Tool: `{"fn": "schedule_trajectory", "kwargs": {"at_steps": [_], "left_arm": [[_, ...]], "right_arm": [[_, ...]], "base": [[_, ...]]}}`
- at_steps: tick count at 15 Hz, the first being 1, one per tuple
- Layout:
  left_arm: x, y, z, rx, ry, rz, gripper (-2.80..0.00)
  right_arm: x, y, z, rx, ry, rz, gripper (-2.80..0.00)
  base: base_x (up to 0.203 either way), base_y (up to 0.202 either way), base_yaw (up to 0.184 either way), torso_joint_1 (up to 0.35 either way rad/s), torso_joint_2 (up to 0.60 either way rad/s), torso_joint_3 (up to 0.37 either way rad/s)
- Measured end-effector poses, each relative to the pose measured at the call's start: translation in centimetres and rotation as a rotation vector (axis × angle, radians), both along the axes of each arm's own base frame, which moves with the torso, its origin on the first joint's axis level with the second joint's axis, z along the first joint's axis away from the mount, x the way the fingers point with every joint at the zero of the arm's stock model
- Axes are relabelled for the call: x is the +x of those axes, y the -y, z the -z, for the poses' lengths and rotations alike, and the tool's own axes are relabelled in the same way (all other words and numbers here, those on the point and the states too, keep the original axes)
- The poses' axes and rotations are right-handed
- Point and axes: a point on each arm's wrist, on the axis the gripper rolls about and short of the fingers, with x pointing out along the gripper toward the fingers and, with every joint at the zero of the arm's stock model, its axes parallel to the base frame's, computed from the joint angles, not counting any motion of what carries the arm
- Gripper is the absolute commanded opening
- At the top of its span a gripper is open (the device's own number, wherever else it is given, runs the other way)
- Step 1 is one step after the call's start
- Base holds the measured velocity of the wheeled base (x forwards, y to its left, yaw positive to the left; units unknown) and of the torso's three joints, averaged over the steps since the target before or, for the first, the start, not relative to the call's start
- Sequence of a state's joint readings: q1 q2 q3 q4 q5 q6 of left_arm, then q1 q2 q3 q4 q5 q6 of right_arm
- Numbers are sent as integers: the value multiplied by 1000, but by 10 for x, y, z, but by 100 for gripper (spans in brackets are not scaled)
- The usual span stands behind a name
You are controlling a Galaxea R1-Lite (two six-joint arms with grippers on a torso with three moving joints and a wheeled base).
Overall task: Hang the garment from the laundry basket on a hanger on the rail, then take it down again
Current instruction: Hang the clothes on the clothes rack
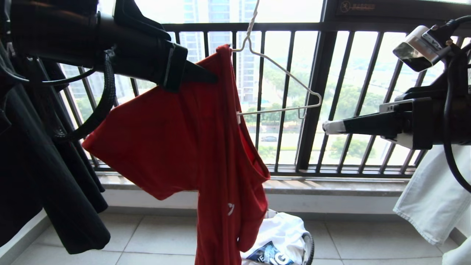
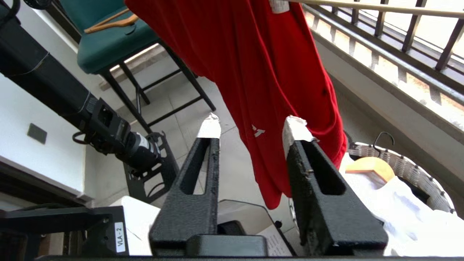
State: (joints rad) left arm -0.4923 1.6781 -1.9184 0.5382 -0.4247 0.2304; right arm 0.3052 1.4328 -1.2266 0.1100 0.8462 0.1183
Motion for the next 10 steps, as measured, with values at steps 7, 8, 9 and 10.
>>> {"fn": "schedule_trajectory", "kwargs": {"at_steps": [7,8,9,10], "left_arm": [[32,14,42,-53,-42,-32,-280],[34,13,48,-73,-52,-46,-280],[36,10,52,-90,-59,-60,-280],[36,7,57,-104,-66,-74,-280]], "right_arm": [[25,-63,38,-177,-141,59,-280],[28,-66,43,-186,-155,55,-280],[30,-67,46,-191,-168,55,-280],[31,-69,51,-196,-188,58,-280]], "base": [[0,0,0,0,0,0],[0,0,0,0,0,0],[0,0,0,0,0,0],[0,0,0,0,0,0]]}}
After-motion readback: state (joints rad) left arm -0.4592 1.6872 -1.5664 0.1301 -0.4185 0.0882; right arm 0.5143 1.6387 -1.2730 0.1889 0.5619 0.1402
